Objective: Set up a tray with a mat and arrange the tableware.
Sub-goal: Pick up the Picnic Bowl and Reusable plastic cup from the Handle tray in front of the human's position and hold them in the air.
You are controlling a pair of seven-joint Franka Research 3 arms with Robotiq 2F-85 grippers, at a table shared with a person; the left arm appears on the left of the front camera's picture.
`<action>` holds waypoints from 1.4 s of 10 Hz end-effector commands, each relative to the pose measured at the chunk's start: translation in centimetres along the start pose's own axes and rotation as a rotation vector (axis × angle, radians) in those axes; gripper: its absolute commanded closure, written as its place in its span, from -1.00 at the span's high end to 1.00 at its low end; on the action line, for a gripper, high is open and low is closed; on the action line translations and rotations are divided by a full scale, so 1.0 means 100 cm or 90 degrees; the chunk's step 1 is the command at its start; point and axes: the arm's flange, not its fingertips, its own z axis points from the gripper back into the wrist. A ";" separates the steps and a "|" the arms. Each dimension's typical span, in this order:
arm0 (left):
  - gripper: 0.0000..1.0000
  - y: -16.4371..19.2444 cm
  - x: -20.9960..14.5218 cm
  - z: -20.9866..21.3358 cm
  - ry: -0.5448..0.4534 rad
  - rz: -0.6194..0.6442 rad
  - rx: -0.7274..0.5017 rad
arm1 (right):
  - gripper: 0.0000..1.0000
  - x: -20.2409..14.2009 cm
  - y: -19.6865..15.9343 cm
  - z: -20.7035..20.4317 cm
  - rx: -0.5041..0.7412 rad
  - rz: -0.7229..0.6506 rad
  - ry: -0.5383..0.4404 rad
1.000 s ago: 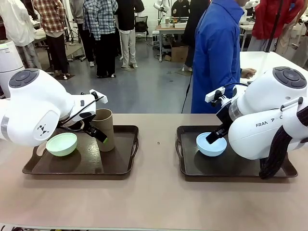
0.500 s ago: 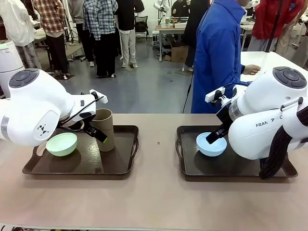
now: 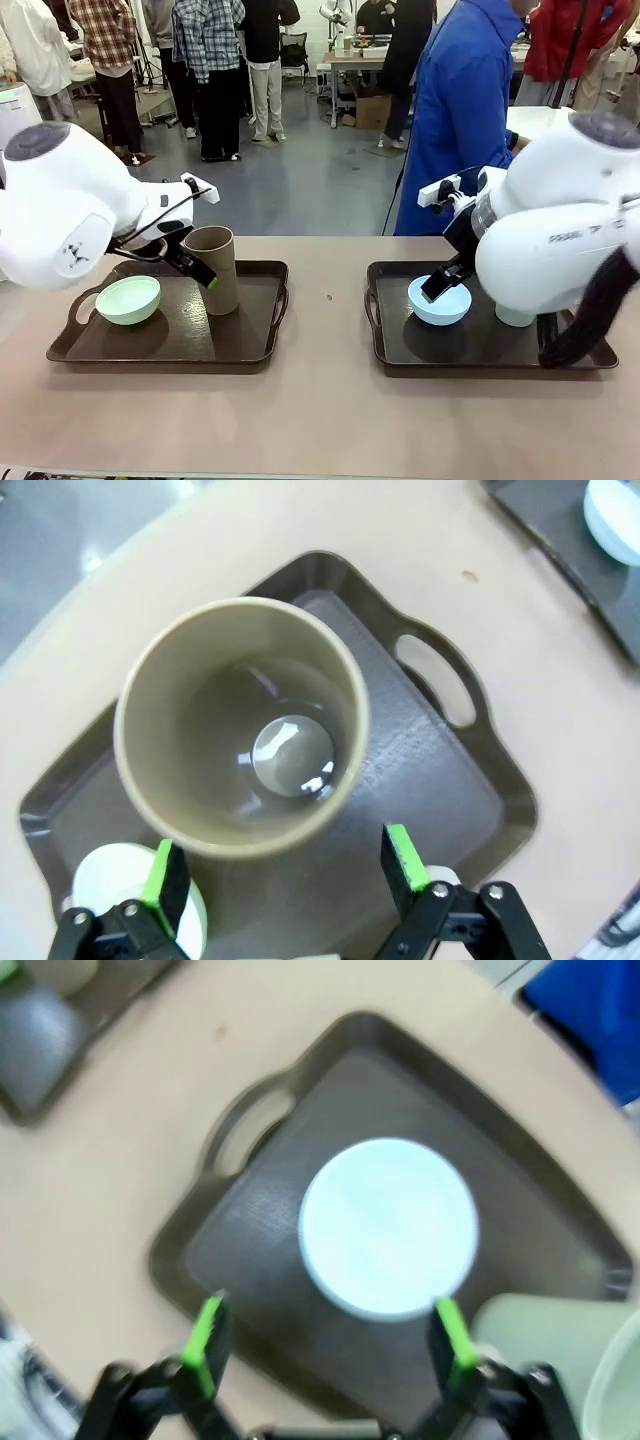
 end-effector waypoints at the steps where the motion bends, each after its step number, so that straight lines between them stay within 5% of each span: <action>1: 1.00 -0.024 -0.055 0.063 0.028 0.006 -0.033 | 1.00 -0.067 0.023 0.084 -0.024 -0.041 0.054; 3: 1.00 -0.038 -0.091 0.070 0.092 0.010 -0.135 | 1.00 -0.156 0.024 0.097 -0.055 -0.142 0.164; 5: 1.00 -0.063 -0.122 0.075 0.138 0.049 -0.228 | 1.00 -0.196 0.019 0.083 -0.023 -0.211 0.176; 7: 1.00 -0.055 -0.106 0.082 0.086 0.105 -0.152 | 1.00 -0.173 0.012 0.071 -0.007 -0.181 0.096; 8: 1.00 -0.046 -0.028 0.091 0.139 0.041 -0.219 | 1.00 -0.095 -0.004 0.151 -0.034 -0.196 0.183; 14: 1.00 -0.046 -0.028 0.092 0.139 0.047 -0.204 | 1.00 -0.093 -0.003 0.152 -0.030 -0.196 0.175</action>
